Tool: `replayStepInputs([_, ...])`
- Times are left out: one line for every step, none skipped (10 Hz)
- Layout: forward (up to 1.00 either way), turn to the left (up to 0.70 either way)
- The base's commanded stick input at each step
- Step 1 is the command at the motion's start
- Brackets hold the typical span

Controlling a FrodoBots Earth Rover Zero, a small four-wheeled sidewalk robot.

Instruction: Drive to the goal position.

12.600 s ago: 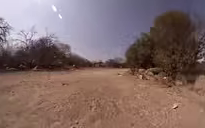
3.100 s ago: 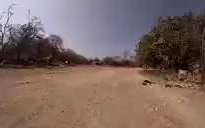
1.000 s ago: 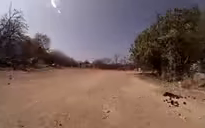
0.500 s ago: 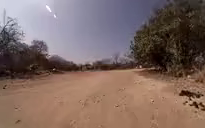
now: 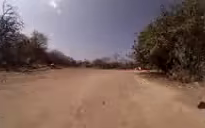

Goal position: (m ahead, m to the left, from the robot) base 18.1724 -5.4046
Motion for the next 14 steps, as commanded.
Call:
replayStepInputs([1.00,0.00])
replayStepInputs([1.00,0.00])
replayStepInputs([1.00,0.00])
replayStepInputs([1.00,0.00])
replayStepInputs([1.00,0.00])
replayStepInputs([1.00,0.00])
replayStepInputs([1.00,0.00])
replayStepInputs([1.00,0.00])
replayStepInputs([1.00,0.00])
replayStepInputs([1.00,0.00])
replayStepInputs([1.00,0.00])
replayStepInputs([1.00,0.00])
replayStepInputs([1.00,0.00])
replayStepInputs([1.00,0.00])
